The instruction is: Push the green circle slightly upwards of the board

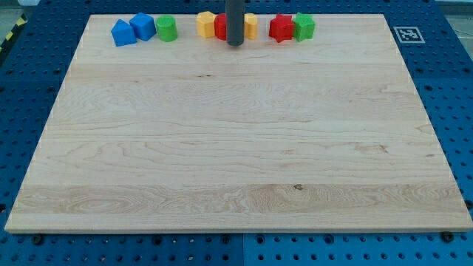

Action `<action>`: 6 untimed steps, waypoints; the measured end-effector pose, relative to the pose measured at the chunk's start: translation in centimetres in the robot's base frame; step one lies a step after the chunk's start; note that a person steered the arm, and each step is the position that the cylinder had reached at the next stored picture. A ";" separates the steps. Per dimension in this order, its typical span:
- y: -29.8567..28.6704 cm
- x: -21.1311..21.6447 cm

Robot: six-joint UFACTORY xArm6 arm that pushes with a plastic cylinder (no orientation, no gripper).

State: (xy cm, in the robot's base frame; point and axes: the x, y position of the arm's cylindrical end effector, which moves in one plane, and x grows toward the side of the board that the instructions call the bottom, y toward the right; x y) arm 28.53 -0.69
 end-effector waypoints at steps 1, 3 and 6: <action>-1.9 2.8; -12.9 3.0; -12.7 -1.6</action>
